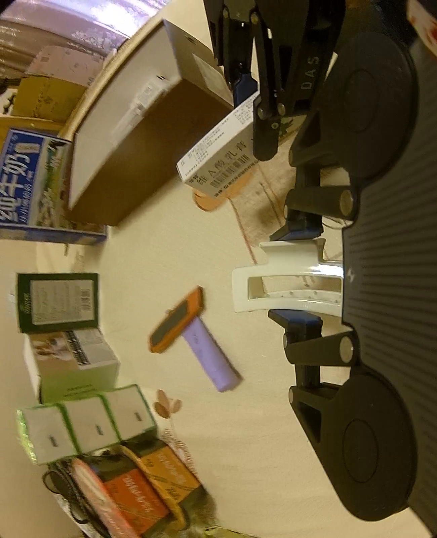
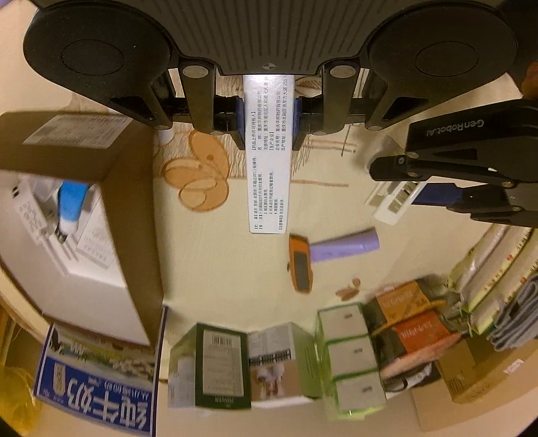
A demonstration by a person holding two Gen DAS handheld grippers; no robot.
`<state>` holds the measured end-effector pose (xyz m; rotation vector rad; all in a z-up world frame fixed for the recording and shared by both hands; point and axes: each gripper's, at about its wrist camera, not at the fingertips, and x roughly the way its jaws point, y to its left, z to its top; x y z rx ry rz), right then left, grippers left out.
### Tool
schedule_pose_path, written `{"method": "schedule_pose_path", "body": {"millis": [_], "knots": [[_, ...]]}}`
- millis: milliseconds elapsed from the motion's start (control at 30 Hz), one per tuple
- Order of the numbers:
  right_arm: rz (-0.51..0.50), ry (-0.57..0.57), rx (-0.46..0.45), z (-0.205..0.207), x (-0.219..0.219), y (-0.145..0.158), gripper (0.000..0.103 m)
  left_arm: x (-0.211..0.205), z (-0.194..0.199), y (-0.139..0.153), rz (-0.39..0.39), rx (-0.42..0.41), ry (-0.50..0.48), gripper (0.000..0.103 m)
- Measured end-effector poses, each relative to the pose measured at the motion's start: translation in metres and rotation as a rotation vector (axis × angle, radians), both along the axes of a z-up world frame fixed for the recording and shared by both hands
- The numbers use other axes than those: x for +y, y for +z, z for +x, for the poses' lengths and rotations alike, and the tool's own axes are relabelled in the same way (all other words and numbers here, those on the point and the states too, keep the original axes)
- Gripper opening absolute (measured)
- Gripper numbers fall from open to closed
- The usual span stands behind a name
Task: Organize rigid objects
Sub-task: 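Carry the white holder and white box toward the shoebox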
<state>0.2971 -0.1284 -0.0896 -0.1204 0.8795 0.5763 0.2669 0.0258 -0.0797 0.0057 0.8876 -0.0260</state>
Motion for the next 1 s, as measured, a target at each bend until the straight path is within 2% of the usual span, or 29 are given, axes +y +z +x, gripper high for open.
{"method": "schedule_pose_path", "body": {"millis": [300,633,1000], "knots": [[0.050,-0.032,-0.070,0.012,-0.034,0.041,0.023,-0.024,0.018,0.040,-0.001,-0.086,-0.054,0.035],[0.114,-0.124,-0.071,0.055,-0.102,0.073,0.023,-0.074,0.062,0.074,-0.022,-0.150,-0.162,0.035],[0.123,-0.205,-0.081,0.113,-0.157,0.083,0.023,-0.140,0.134,0.085,-0.050,-0.158,-0.277,0.035]]}}
